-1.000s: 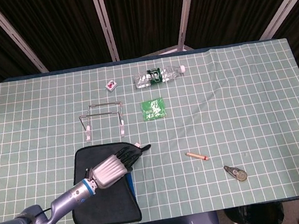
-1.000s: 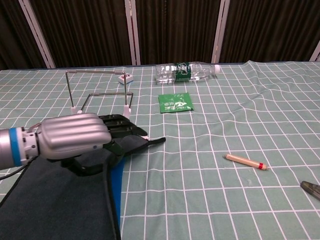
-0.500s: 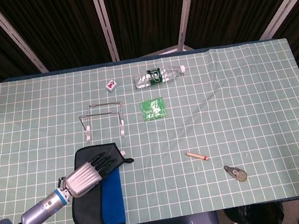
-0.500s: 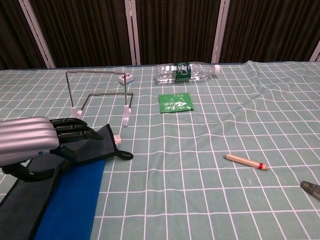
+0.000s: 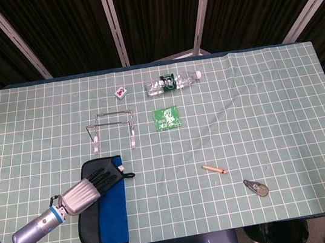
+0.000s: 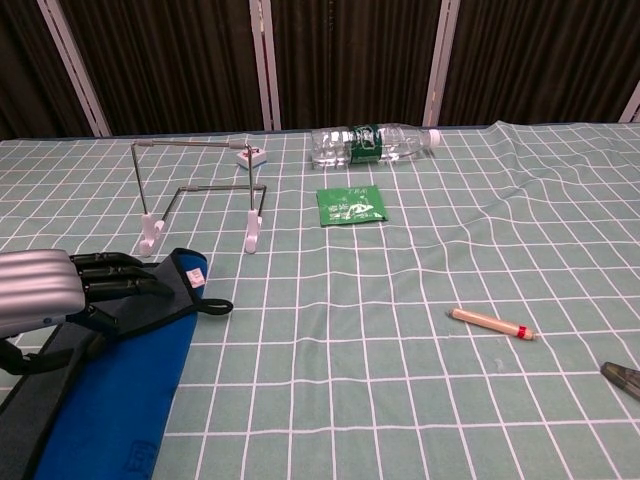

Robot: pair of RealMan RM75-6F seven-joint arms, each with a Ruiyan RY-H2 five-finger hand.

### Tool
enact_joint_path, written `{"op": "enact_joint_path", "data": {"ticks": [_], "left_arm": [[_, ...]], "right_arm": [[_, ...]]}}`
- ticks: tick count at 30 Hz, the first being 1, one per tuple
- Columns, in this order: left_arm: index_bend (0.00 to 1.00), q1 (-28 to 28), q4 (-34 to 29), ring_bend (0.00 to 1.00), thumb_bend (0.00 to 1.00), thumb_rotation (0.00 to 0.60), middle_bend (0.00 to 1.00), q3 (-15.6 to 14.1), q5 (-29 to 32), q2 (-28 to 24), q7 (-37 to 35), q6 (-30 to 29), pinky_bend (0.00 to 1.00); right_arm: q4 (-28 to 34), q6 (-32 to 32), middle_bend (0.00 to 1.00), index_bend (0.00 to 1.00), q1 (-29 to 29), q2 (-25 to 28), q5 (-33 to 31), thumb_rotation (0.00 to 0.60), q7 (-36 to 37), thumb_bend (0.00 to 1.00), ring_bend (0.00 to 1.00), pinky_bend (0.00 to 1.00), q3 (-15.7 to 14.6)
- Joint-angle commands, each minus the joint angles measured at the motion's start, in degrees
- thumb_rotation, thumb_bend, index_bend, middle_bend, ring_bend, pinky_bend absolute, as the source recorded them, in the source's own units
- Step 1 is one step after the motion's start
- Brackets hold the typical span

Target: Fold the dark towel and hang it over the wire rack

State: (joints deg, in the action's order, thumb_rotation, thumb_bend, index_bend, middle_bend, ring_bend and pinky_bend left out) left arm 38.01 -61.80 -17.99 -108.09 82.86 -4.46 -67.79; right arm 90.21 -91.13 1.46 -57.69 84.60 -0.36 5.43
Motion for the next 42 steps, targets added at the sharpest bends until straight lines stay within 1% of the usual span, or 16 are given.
{"op": "enact_joint_path", "data": {"ticks": [1, 7, 13, 19, 28, 29, 30, 31, 32, 33, 34, 35, 37, 38, 40, 42], "left_arm": [[0.82, -0.33, 1.52, 0.00, 0.60, 0.600, 0.00, -0.48, -0.46, 0.02, -1.12, -0.04, 0.00], [0.82, -0.67, 3.69, 0.00, 0.59, 0.600, 0.00, -0.80, -1.35, 0.11, -3.16, -0.98, 0.00], [0.82, -0.41, 4.59, 0.00, 0.59, 0.600, 0.00, -0.67, -1.98, -0.22, -4.15, -1.50, 0.00], [0.82, -0.18, 5.27, 0.00, 0.59, 0.600, 0.00, -0.37, -2.16, -0.73, -3.57, -1.22, 0.00], [0.82, -0.38, 6.36, 0.00, 0.59, 0.600, 0.00, 0.01, -1.77, -0.08, -3.42, -0.37, 0.00], [0.81, -0.43, 6.48, 0.00, 0.59, 0.600, 0.00, 0.06, -1.67, -0.03, -3.45, -0.28, 0.00], [0.76, -0.48, 6.61, 0.00, 0.59, 0.600, 0.00, 0.12, -1.56, 0.02, -3.49, -0.22, 0.00], [0.65, -0.55, 6.74, 0.00, 0.58, 0.600, 0.00, 0.15, -1.46, 0.05, -3.55, -0.16, 0.00], [0.48, -0.69, 6.96, 0.00, 0.53, 0.600, 0.00, 0.13, -1.31, 0.10, -3.69, -0.03, 0.00], [0.36, -0.78, 7.11, 0.00, 0.47, 0.600, 0.00, 0.11, -1.25, 0.12, -3.73, 0.03, 0.00], [0.18, -0.87, 7.23, 0.00, 0.36, 0.600, 0.00, 0.09, -1.20, 0.12, -3.77, 0.04, 0.00], [0.07, -1.04, 7.37, 0.00, 0.24, 0.600, 0.00, 0.10, -1.06, 0.10, -3.86, 0.02, 0.00], [0.00, -1.42, 7.50, 0.00, 0.13, 0.600, 0.00, 0.08, -0.87, -0.16, -4.42, -0.38, 0.00], [0.00, -1.51, 7.43, 0.00, 0.10, 0.600, 0.00, -0.02, -0.92, -0.38, -4.84, -0.64, 0.00], [0.00, -1.60, 7.03, 0.00, 0.08, 0.600, 0.00, -0.33, -1.19, -1.16, -5.82, -1.28, 0.00], [0.00, -1.78, 6.18, 0.00, 0.07, 0.600, 0.00, -0.42, -1.50, -2.26, -6.57, -2.70, 0.00]], "right_arm": [[0.00, 0.14, 0.00, 0.00, -0.08, -0.08, -0.08, 0.600, -0.25, 0.00, 0.00, 0.00, 0.00], [0.16, 0.33, 0.00, 0.00, -0.21, -0.25, -0.08, 0.600, -0.90, 0.00, 0.00, 0.00, -0.04], [0.23, 0.23, 0.00, 0.00, -0.17, -0.28, -0.17, 0.600, -1.07, 0.00, 0.00, 0.00, -0.01], [0.17, 0.16, 0.00, 0.00, -0.15, -0.27, -0.22, 0.600, -1.01, 0.00, 0.00, 0.00, 0.03], [0.19, 0.27, 0.00, 0.00, -0.20, -0.26, -0.28, 0.600, -1.04, 0.00, 0.00, 0.00, 0.04], [0.19, 0.26, 0.00, 0.00, -0.20, -0.26, -0.28, 0.600, -1.06, 0.00, 0.00, 0.00, 0.05], [0.19, 0.24, 0.00, 0.00, -0.19, -0.27, -0.28, 0.600, -1.08, 0.00, 0.00, 0.00, 0.04], [0.20, 0.21, 0.00, 0.00, -0.18, -0.27, -0.27, 0.600, -1.09, 0.00, 0.00, 0.00, 0.04], [0.20, 0.19, 0.00, 0.00, -0.16, -0.27, -0.28, 0.600, -1.10, 0.00, 0.00, 0.00, 0.03], [0.21, 0.20, 0.00, 0.00, -0.17, -0.27, -0.27, 0.600, -1.09, 0.00, 0.00, 0.00, 0.03], [0.21, 0.22, 0.00, 0.00, -0.17, -0.26, -0.27, 0.600, -1.07, 0.00, 0.00, 0.00, 0.02], [0.20, 0.24, 0.00, 0.00, -0.18, -0.26, -0.26, 0.600, -1.08, 0.00, 0.00, 0.00, 0.01], [0.22, 0.21, 0.00, 0.00, -0.17, -0.24, -0.19, 0.600, -1.04, 0.00, 0.00, 0.00, -0.01], [0.24, 0.20, 0.00, 0.00, -0.18, -0.22, -0.16, 0.600, -1.00, 0.00, 0.00, 0.00, -0.01], [0.26, 0.18, 0.00, 0.00, -0.16, -0.19, -0.11, 0.600, -0.97, 0.00, 0.00, 0.00, -0.05], [0.37, 0.19, 0.00, 0.00, -0.13, -0.14, -0.07, 0.600, -0.91, 0.00, 0.00, 0.00, -0.10]]}}
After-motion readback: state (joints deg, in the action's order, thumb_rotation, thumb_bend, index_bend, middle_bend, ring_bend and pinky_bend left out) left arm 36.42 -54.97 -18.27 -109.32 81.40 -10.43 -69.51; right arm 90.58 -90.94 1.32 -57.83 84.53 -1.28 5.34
